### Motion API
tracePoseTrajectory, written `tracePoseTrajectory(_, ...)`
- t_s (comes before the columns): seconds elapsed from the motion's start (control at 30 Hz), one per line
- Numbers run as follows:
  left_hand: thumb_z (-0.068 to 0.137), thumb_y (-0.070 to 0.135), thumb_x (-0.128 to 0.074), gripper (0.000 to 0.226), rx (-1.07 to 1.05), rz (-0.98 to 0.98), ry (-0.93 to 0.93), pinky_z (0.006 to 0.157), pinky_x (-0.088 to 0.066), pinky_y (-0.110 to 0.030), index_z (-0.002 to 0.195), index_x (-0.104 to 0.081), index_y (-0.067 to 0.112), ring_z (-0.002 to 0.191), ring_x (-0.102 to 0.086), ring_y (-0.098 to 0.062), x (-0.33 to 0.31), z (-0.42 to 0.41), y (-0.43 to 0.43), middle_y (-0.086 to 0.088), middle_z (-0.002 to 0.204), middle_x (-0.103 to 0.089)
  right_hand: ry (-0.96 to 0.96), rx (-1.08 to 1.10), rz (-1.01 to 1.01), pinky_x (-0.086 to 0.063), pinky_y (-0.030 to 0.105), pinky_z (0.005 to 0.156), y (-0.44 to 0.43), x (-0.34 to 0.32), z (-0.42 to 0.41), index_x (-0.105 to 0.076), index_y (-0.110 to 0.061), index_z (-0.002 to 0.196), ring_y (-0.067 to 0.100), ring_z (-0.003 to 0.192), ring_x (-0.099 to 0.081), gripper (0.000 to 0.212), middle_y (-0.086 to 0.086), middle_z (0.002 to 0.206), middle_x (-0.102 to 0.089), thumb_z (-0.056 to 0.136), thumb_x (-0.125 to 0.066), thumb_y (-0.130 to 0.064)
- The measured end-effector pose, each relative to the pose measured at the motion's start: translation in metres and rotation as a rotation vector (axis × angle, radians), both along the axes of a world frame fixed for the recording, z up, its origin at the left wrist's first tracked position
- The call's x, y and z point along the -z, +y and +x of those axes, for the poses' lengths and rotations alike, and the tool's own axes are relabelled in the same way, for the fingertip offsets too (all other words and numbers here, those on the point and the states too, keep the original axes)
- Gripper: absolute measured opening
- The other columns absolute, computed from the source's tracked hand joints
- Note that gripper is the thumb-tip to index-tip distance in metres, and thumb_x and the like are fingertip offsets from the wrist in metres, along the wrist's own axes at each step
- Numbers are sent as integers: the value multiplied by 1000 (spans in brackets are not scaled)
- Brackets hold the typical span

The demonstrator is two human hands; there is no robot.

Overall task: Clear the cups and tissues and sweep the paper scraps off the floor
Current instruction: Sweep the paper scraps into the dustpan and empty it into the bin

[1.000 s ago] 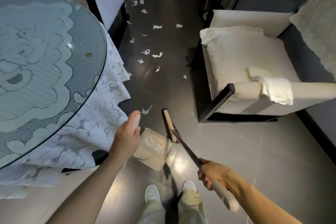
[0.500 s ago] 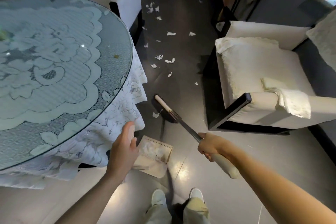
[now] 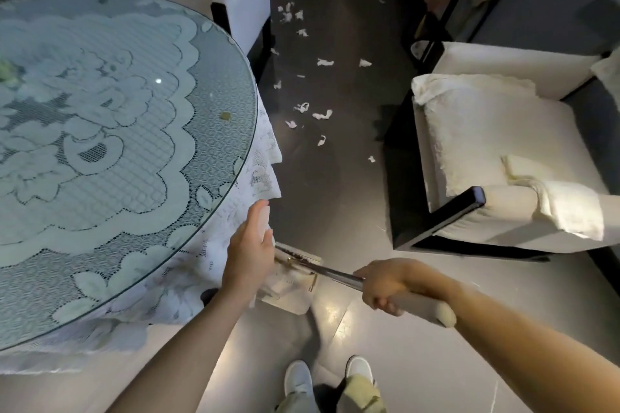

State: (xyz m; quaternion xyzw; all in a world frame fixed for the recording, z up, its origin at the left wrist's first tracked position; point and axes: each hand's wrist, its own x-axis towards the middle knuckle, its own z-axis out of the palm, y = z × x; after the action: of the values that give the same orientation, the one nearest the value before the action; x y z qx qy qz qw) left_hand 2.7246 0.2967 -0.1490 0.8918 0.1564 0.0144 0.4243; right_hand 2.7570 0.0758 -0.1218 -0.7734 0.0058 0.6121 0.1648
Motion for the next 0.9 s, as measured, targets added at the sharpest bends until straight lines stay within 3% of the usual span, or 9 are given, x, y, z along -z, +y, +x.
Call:
tracePoseTrajectory(0.07, 92, 7, -50, 46, 9, -6, 20, 79, -37, -28, 132, -43, 28, 103, -55, -31, -1, 9, -3, -10, 113, -60, 76, 159, 0, -36, 14, 30, -11, -28, 18, -41, -3, 140, 2, 26, -43, 49, 1, 56, -48, 91, -47, -1)
tracePoseTrajectory(0.2, 90, 6, -52, 46, 45, -11, 18, 83, -43, -36, 130, -46, 29, 103, -56, -35, -7, 23, -8, -12, 111, -61, 174, 440, 25, -36, 13, 34, -36, -60, 36, -35, -16, 144, 4, 28, -39, 53, -1, 37, -44, 94, -44, 0)
tracePoseTrajectory(0.33, 90, 3, -53, 46, 69, 10, -30, 90, -44, -38, 131, -47, 21, 110, -55, -35, -14, 53, -16, -11, 122, -60, 55, 577, 125, -38, 15, 37, -74, -63, 55, -43, -22, 118, 5, 35, -41, 38, -1, 45, -46, 90, -48, 4)
tracePoseTrajectory(0.5, 92, 3, -52, 42, 92, 42, -73, 87, -42, -30, 131, -48, 16, 112, -56, -32, -14, 116, -32, -11, 124, -60, 30, 848, 246, -36, 16, 30, -130, -46, 128, -50, -12, 93, 7, 29, -42, 15, 0, 42, -46, 93, -46, 2)
tracePoseTrajectory(0.57, 92, 5, -52, 41, 93, 74, -57, 85, -43, -30, 131, -47, 17, 111, -58, -32, -11, 148, -40, -10, 124, -60, -49, 883, 233, -36, 17, 30, -147, -31, 166, -52, -19, 113, 7, 29, -44, 26, -1, 43, -49, 96, -43, -2)
tracePoseTrajectory(0.63, 92, 4, -52, 41, 90, 71, -49, 88, -44, -32, 131, -47, 17, 113, -57, -30, -8, 184, -49, -7, 126, -60, -84, 892, 156, -37, 18, 32, -155, -14, 207, -40, -16, 139, 9, 31, -43, 42, 3, 49, -47, 98, -44, -7)
tracePoseTrajectory(0.7, 92, 5, -52, 42, 82, 104, -38, 88, -41, -31, 131, -46, 18, 113, -56, -29, -6, 221, -56, -3, 126, -60, -223, 773, 86, -39, 19, 37, -159, 5, 245, -41, -18, 136, 10, 37, -43, 45, 3, 54, -47, 94, -53, -9)
tracePoseTrajectory(0.8, 93, 7, -51, 42, 42, 133, 3, 84, -41, -32, 132, -44, 22, 108, -57, -34, -4, 274, -64, -7, 124, -60, -409, 620, 9, -41, 16, 40, -169, 32, 293, -51, -16, 122, 10, 52, -51, 29, 1, 68, -54, 94, -56, -18)
tracePoseTrajectory(0.9, 93, 9, -50, 43, -8, 129, 50, 78, -44, -37, 132, -41, 26, 99, -58, -39, -4, 311, -72, -14, 118, -61, -376, 681, -19, -37, 14, 34, -184, 57, 331, -52, -13, 119, 12, 48, -51, 25, 4, 67, -55, 93, -54, -14)
